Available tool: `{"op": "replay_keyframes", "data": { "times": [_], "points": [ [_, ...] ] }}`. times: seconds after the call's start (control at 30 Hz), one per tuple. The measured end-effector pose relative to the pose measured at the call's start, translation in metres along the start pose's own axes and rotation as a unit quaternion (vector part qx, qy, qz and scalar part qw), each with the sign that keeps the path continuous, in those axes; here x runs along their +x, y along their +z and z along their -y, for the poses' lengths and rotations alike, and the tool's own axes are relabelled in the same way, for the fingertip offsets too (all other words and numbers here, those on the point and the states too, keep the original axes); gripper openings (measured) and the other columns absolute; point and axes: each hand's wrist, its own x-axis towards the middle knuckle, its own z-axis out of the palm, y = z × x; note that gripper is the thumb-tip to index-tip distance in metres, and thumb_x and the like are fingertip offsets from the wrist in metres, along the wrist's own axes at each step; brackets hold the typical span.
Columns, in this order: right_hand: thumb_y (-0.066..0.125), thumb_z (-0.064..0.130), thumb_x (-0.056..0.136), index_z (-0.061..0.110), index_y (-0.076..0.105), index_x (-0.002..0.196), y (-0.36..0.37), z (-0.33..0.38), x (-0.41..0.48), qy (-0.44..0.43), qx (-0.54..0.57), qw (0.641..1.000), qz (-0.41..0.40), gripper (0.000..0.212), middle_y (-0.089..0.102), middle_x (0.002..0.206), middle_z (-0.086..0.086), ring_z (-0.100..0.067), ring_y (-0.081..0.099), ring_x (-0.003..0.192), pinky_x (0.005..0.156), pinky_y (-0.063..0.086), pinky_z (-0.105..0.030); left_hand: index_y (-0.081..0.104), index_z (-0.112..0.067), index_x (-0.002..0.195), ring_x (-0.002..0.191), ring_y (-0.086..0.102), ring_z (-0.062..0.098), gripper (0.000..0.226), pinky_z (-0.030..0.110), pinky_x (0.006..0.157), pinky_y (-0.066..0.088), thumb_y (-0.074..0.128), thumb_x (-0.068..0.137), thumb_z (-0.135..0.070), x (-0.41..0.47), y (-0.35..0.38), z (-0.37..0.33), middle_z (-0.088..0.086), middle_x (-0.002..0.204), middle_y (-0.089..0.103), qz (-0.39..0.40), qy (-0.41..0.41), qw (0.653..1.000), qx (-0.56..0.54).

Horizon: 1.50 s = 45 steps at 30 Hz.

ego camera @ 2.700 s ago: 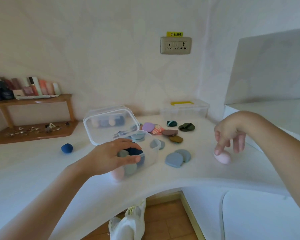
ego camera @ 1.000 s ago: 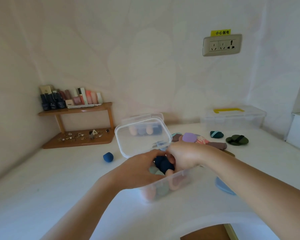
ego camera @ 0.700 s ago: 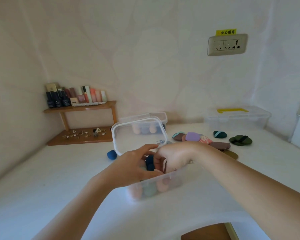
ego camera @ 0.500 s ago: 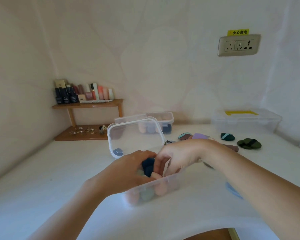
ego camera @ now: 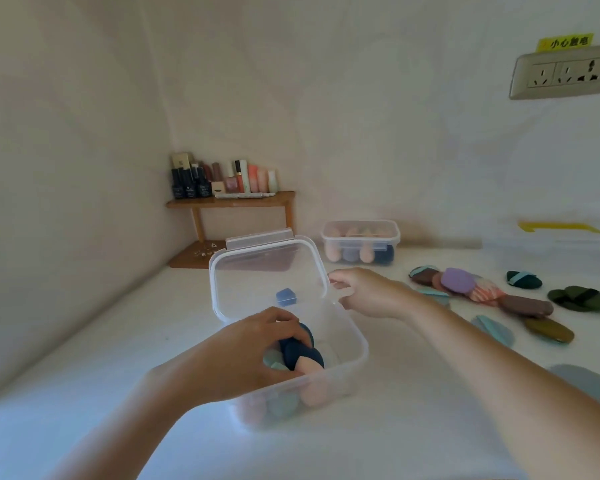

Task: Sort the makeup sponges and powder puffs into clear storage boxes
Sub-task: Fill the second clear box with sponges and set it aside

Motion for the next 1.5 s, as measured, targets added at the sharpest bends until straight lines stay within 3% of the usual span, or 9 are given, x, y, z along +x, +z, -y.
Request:
{"op": "replay_keyframes", "data": {
  "times": [0.17,0.3,0.47,0.57,0.73,0.93,1.03,1.27,1.5],
  "points": [
    [0.05,0.019,0.094,0.051,0.044,0.131,0.026,0.005,0.041,-0.044,0.001,0.994,0.102,0.049,0.051,0.137,0.017,-0.011,0.049,0.124,0.108,0.039,-0.042,0.049,-0.058,0.101,0.105,0.045,-0.01,0.03,0.004,0.087,0.035,0.066,0.076,-0.055,-0.025,-0.005,0.014,-0.038,0.12,0.036,-0.02,-0.035,0.999,-0.005],
    [0.038,0.019,0.102,0.02,0.056,0.129,0.035,0.026,0.039,-0.062,0.072,0.986,0.134,0.032,0.057,0.132,-0.002,-0.013,0.053,0.109,0.098,0.038,-0.025,0.054,-0.054,0.103,0.101,0.048,-0.01,0.031,0.006,0.085,0.037,0.067,0.075,-0.054,-0.034,-0.008,0.024,-0.038,0.118,0.039,-0.047,-0.052,0.997,-0.01],
    [0.056,0.011,0.087,0.015,0.065,0.086,0.043,0.026,0.035,-0.09,0.038,0.995,-0.036,0.01,0.066,0.087,0.002,-0.021,0.06,0.083,0.072,0.041,-0.02,0.051,-0.055,0.108,0.102,0.046,-0.013,0.038,0.005,0.085,0.038,0.069,0.074,-0.056,-0.036,-0.009,0.025,-0.039,0.12,0.038,-0.046,-0.048,0.998,-0.016],
    [0.06,0.013,0.088,0.019,0.054,0.09,0.026,0.027,0.029,-0.075,0.054,0.99,-0.106,0.009,0.06,0.087,0.007,-0.015,0.057,0.082,0.064,0.039,-0.018,0.051,-0.056,0.108,0.105,0.046,-0.014,0.041,0.007,0.087,0.038,0.07,0.072,-0.055,-0.035,-0.009,0.026,-0.039,0.121,0.04,-0.05,-0.048,0.997,-0.028],
    [0.078,0.015,0.077,0.023,0.057,0.093,-0.021,0.054,-0.005,-0.075,0.106,0.969,-0.21,0.027,0.067,0.095,0.003,-0.018,0.064,0.086,0.08,0.05,-0.035,0.056,-0.052,0.109,0.107,0.039,-0.024,0.041,0.005,0.087,0.035,0.072,0.071,-0.053,-0.03,-0.007,0.022,-0.036,0.119,0.045,-0.059,-0.039,0.996,-0.046],
    [0.073,0.012,0.079,0.024,0.068,0.102,-0.044,0.093,-0.075,-0.097,-0.127,0.987,0.005,0.026,0.064,0.094,0.011,-0.009,0.063,0.087,0.078,0.05,-0.027,0.059,-0.045,0.11,0.109,0.045,-0.012,0.036,0.013,0.094,0.039,0.069,0.076,-0.043,-0.006,-0.001,0.003,-0.027,0.119,0.051,-0.049,-0.016,0.998,-0.048],
    [0.066,-0.001,0.078,0.016,0.066,0.09,-0.039,0.091,-0.085,-0.051,-0.237,0.969,0.059,0.02,0.061,0.089,0.003,-0.015,0.058,0.079,0.058,0.043,-0.023,0.059,-0.044,0.112,0.112,0.047,-0.001,0.036,0.021,0.1,0.041,0.069,0.077,-0.04,0.007,0.003,-0.011,-0.023,0.122,0.051,-0.034,-0.007,0.998,-0.053],
    [0.069,-0.007,0.068,0.004,0.068,0.096,-0.03,0.062,-0.094,-0.002,-0.318,0.947,0.036,0.03,0.067,0.097,-0.01,-0.026,0.06,0.077,0.05,0.033,-0.023,0.058,-0.044,0.111,0.107,0.053,0.001,0.043,0.026,0.097,0.045,0.07,0.07,-0.045,0.027,0.018,-0.041,-0.021,0.117,0.056,-0.026,0.021,0.995,-0.09],
    [0.063,-0.009,0.07,0.009,0.057,0.071,-0.024,0.029,-0.098,0.035,-0.315,0.948,-0.008,0.019,0.056,0.069,-0.007,-0.027,0.058,0.07,0.052,0.037,-0.028,0.051,-0.045,0.113,0.105,0.055,0.003,0.049,0.026,0.095,0.047,0.073,0.069,-0.049,0.048,0.028,-0.064,-0.019,0.114,0.059,-0.011,0.027,0.993,-0.117]
  ]
}}
